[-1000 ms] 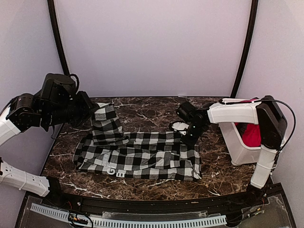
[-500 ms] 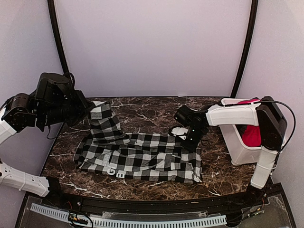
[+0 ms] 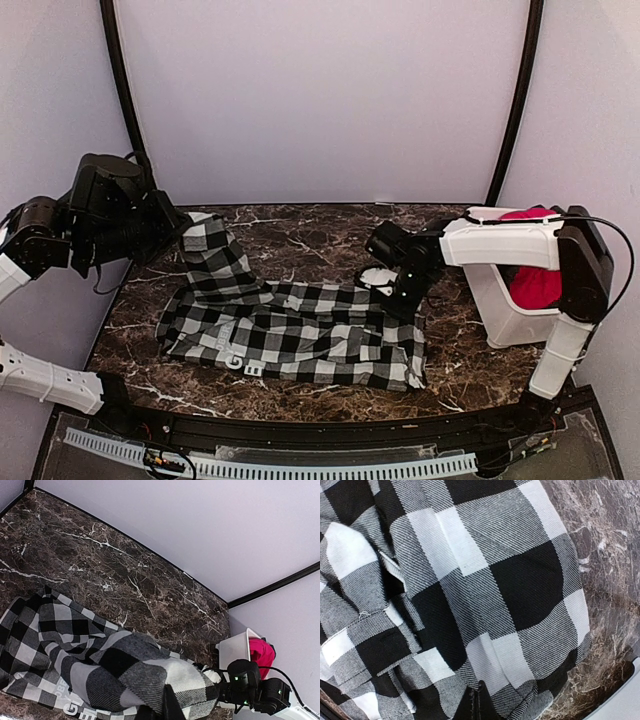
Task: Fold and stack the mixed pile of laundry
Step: Fold the 1/3-folded shirt at the center of the board, then adjust the rectangle-folded shirt at the center of the board.
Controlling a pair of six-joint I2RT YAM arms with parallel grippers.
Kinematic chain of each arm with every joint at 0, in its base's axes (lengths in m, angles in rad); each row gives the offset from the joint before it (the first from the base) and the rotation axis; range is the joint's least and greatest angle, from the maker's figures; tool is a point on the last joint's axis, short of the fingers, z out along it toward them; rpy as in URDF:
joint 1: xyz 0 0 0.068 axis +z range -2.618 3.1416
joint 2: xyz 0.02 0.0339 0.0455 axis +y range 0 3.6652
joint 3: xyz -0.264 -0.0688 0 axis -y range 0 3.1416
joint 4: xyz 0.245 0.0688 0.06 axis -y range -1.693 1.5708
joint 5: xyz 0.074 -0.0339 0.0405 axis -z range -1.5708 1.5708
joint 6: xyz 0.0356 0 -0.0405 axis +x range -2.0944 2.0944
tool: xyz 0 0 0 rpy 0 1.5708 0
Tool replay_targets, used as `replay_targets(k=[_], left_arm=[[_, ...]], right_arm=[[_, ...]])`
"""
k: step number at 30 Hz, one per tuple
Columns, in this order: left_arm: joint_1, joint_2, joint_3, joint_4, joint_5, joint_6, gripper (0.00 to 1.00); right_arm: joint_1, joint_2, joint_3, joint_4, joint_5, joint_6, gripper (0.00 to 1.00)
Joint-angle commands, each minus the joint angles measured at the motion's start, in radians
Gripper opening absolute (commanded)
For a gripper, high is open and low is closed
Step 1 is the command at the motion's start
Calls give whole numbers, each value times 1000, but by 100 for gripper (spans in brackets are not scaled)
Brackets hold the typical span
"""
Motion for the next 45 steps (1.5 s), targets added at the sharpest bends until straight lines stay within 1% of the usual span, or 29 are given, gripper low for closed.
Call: replay_targets(k=[1, 9, 14, 15, 18, 19, 20, 21, 23, 26, 28, 32, 35, 36, 38, 39, 41, 45], left_arm=[[15, -27, 36, -5, -21, 44, 0], [58, -32, 33, 9, 34, 66, 0], [72, -24, 24, 39, 104, 99, 0], [72, -19, 22, 45, 119, 107, 0], [72, 25, 20, 73, 194, 163, 0], [72, 36, 22, 78, 209, 176, 0], [73, 59, 24, 83, 241, 205, 0], [73, 72, 29, 85, 257, 219, 0], [73, 113, 45, 74, 301, 247, 0], [72, 195, 78, 30, 333, 278, 0], [73, 239, 86, 15, 363, 292, 0], [72, 291, 80, 13, 397, 305, 0], [74, 293, 66, 35, 405, 309, 0], [79, 291, 57, 39, 408, 309, 0], [92, 288, 47, 48, 418, 306, 0], [96, 286, 44, 55, 426, 304, 0], [105, 284, 31, 70, 444, 302, 0], [114, 284, 20, 96, 477, 296, 0]], right_arm=[[35, -24, 25, -41, -15, 32, 0], [60, -9, 18, -56, -34, 38, 0], [60, 57, -8, -54, -53, 42, 0], [60, 71, -9, -53, -60, 45, 2], [60, 83, 7, -56, -51, 72, 15], [60, 71, 17, -54, -52, 76, 24], [60, 55, 31, -52, -44, 83, 36], [59, 37, 45, -49, -36, 87, 44], [59, -15, 76, -43, -27, 88, 56], [58, -75, 109, -10, -46, 85, 66], [58, -109, 124, 25, -80, 82, 70], [61, -172, 135, 138, -172, 107, 73], [88, -261, 64, 320, -326, 101, 76], [106, -287, 37, 374, -358, 99, 78], [148, -310, 35, 441, -399, 97, 79], [178, -309, 43, 458, -397, 88, 79], [243, -284, 76, 477, -338, 55, 79], [372, -215, 131, 515, -82, -47, 79]])
